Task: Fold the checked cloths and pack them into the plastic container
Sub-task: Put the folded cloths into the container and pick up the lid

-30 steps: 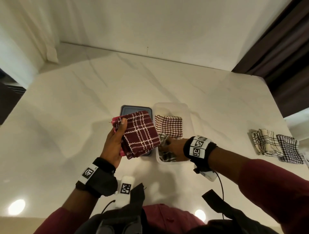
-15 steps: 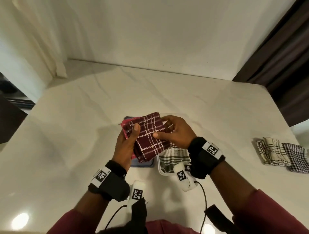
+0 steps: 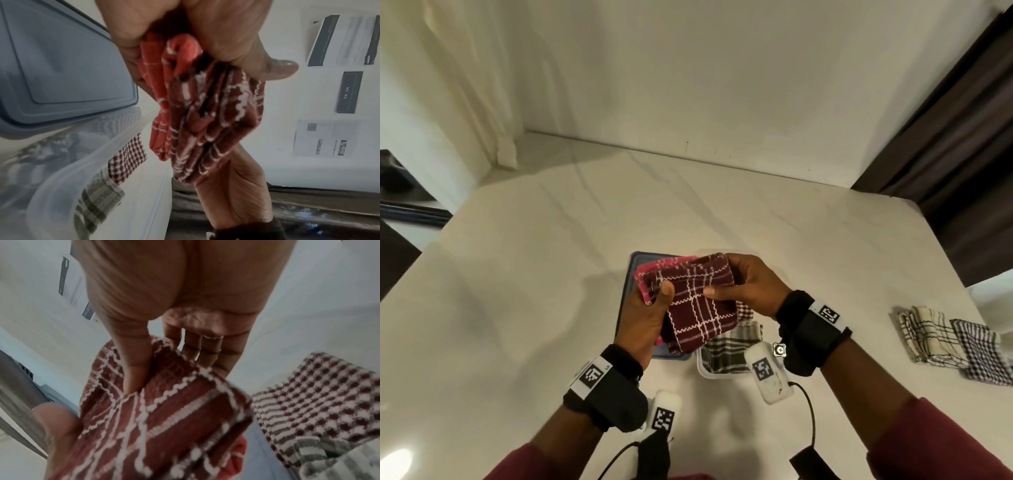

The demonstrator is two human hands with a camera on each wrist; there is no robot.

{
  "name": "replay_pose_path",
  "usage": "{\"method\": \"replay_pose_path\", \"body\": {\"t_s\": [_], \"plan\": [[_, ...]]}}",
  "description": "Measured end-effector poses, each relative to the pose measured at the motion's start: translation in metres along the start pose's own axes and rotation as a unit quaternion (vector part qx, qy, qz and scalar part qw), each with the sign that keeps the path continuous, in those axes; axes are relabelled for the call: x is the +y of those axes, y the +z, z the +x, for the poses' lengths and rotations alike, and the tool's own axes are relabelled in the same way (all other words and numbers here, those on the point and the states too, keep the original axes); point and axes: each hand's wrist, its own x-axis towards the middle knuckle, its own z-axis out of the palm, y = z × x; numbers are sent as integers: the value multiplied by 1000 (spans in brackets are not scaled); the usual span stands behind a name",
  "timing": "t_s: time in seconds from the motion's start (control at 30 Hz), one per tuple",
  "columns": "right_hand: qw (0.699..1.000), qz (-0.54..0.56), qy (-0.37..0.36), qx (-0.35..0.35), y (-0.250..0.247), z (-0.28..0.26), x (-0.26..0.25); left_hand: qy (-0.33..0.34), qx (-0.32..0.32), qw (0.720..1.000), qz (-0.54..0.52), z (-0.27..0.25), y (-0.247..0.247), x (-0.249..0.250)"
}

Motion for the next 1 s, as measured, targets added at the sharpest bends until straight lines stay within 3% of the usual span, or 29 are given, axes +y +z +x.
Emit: {"method": "replay_pose_path", "body": {"t_s": [0.13,0.23,0.3,0.4,0.47,0.53,0.6,0.67,0.7,0.77,0.9,1.0], "plan": [[994,110,13,9,-4,0,-3,-14,-8,1000,-27,1,-10,1],[979,177,39,88,-21,0,-3,-37,30,999,-15,1,-29,0],[977,115,38,174,-36,2,0,-46,55,997,-27,0,-44,-1],[961,-139,26,238,-44,8,8,-49,84,994,-44,-5,-62,-3],[915,-332,24,229,-32,13,12,-51,97,993,-45,-6,-69,-6],[840,-503,12,201,-12,23,20,-53,110,991,-47,-8,-71,-8],[780,-617,49,91,10,36,35,-55,120,990,-46,-9,-70,-13],[759,-633,143,-55,26,44,45,-55,122,990,-51,-11,-70,-16],[760,-613,187,-109,29,46,46,-57,119,990,-51,-12,-69,-16],[774,-578,213,-147,22,50,44,-59,119,990,-51,-13,-71,-16],[857,-486,164,-57,-5,49,36,-50,110,991,-56,-11,-72,-12],[871,-463,153,-59,-17,42,38,-36,86,995,-44,-9,-68,-7]]}}
